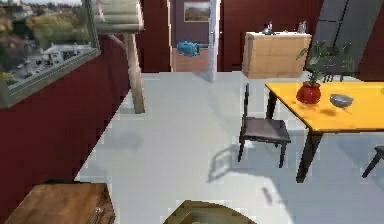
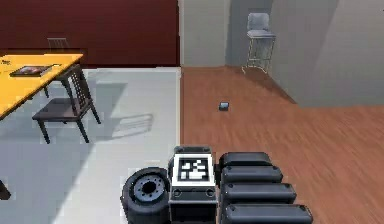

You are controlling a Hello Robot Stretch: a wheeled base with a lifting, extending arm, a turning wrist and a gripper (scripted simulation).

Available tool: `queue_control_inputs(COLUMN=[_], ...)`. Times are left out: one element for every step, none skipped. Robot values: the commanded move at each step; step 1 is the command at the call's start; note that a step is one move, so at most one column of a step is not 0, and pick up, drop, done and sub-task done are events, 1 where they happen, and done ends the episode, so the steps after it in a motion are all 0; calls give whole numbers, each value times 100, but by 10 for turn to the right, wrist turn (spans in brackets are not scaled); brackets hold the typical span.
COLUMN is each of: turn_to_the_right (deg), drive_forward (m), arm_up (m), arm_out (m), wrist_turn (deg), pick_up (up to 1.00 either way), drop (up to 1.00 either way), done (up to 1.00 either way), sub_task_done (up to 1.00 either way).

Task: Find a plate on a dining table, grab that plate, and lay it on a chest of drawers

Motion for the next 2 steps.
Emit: queue_control_inputs(turn_to_the_right=[0,0], drive_forward=[100,100], arm_up=[0,0], arm_out=[0,0], wrist_turn=[0,0], pick_up=[0,0], drop=[0,0], done=[0,0], sub_task_done=[0,0])
